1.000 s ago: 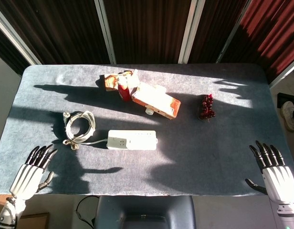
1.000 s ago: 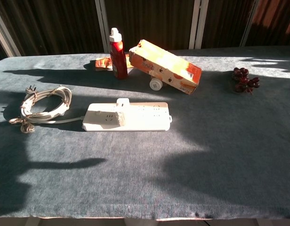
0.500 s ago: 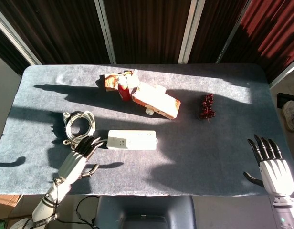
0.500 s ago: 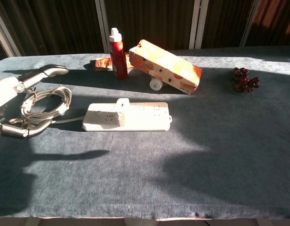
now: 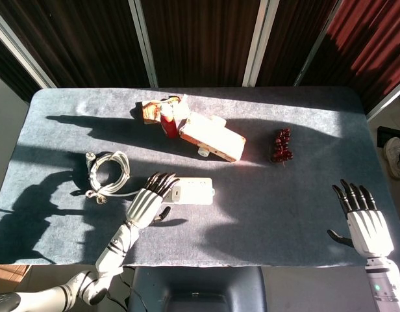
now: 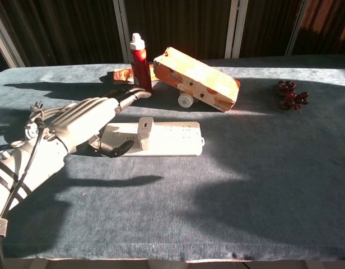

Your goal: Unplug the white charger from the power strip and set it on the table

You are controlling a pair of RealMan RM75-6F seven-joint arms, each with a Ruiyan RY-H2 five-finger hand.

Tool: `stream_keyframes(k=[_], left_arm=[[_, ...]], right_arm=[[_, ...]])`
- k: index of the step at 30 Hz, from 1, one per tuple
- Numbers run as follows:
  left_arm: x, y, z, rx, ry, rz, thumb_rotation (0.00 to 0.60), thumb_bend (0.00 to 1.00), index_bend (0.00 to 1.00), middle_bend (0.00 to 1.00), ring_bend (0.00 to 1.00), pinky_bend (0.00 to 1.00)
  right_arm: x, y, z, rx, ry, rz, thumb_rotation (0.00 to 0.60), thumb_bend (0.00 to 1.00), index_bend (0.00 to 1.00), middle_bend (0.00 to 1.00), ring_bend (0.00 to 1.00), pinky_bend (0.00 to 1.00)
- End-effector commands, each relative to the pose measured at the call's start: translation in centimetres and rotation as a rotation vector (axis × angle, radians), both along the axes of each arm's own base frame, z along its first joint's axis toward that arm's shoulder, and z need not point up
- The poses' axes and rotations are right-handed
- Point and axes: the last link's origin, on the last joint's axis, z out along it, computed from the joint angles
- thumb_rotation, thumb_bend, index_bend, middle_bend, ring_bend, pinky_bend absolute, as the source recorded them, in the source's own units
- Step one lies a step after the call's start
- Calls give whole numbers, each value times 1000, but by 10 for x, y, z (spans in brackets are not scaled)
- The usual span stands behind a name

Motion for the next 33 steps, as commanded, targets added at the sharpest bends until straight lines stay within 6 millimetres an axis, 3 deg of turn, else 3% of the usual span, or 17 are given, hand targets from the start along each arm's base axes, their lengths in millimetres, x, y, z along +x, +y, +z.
stream_keyframes(k=[1, 13, 19, 27, 33], left_arm=[[11, 4, -22, 0, 46, -3, 600, 387, 0, 0, 0, 24], [17, 7, -51, 57, 170, -14, 600, 383, 0, 0, 0, 24], [14, 13, -53, 102, 169, 8, 600, 380, 0, 0, 2, 62], [9, 15, -49, 105, 153, 39, 600, 391, 22, 99, 143, 260], [10, 16, -48, 103, 129, 50, 600, 439, 205, 279, 315, 455]], right_arm=[[0, 1, -1, 13, -5, 1, 600, 156, 0, 0, 0, 0], [-2, 4, 0, 34, -12, -3, 600, 156, 0, 0, 0, 0], [-1, 5, 2, 39, -19, 2, 600, 155, 0, 0, 0, 0], [-2, 6, 1, 42, -18, 1, 600, 156, 0, 0, 0, 0], [-2, 5, -3, 54, -12, -2, 600, 156, 0, 0, 0, 0]])
